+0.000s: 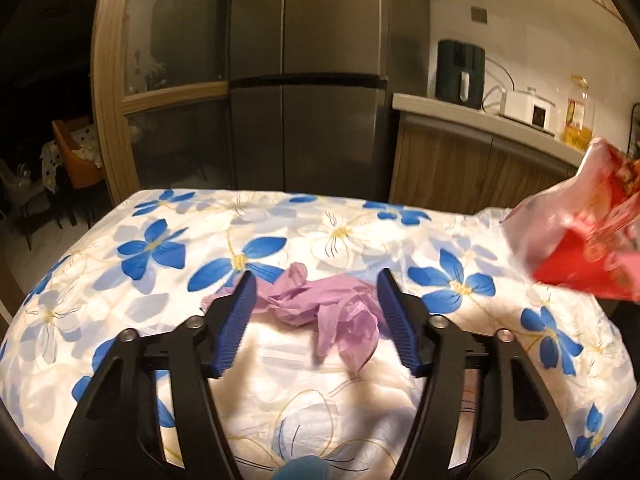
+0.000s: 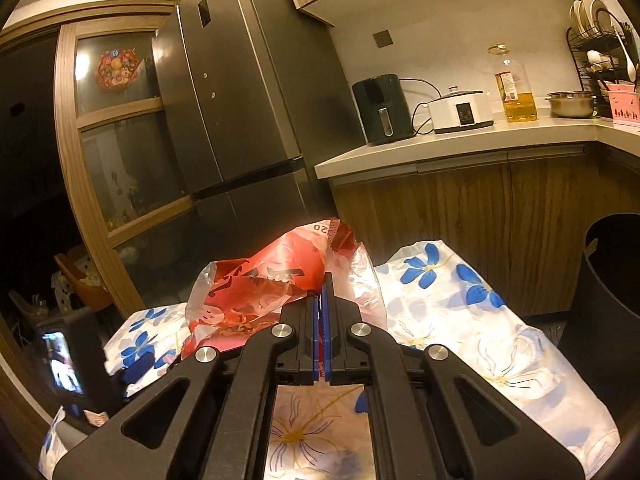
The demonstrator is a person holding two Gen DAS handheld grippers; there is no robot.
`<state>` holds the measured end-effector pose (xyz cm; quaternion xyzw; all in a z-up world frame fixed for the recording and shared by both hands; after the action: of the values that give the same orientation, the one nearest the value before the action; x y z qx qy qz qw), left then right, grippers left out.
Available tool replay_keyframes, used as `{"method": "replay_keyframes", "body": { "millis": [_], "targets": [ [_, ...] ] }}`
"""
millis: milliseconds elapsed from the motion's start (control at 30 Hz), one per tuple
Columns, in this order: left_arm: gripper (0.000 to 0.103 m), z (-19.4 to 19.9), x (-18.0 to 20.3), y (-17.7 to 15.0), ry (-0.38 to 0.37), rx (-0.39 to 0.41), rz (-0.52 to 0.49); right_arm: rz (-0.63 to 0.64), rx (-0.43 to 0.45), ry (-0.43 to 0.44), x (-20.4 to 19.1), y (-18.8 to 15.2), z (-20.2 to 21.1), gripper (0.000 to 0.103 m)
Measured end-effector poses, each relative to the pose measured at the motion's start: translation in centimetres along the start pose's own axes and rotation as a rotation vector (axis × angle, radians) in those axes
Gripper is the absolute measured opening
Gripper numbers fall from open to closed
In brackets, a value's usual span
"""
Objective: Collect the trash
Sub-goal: 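Grasp the pink glove with the left tool while the right tool holds the red-white bag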
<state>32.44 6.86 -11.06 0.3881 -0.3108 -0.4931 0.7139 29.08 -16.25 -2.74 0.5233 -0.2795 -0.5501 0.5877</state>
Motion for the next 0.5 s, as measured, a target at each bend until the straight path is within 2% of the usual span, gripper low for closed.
{"method": "replay_keyframes", "body": {
  "millis": [167,300,500],
  "targets": [
    [0.038,-1.1,0.5,-0.6,0.001,-0.05,-0.03,-0.006,0.009,-0.003,0.6,0.3,0.6,0.002],
    [0.017,-1.8,0.7,-0.8,-0.01,-0.083,-0.039,-0.013,0.013,-0.009,1.1,0.4,0.9,0.002],
    [0.002,-1.8,1.0,-1.0,-0.025,-0.089,-0.054,-0.016,0.021,-0.018,1.5,0.6,1.5,0.002]
  ]
}}
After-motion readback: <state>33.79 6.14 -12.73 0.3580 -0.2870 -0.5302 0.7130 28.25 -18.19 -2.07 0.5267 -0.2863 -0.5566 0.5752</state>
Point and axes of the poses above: each gripper's, at about its wrist camera, not at the fingertips, and z roughly against the way its jaws point, x to its right, y to its top, the point moved 4 cm from there along -z, roughly the way its jaws point, and after that the axes turned 3 degrees about z, right-handed, at the moved point
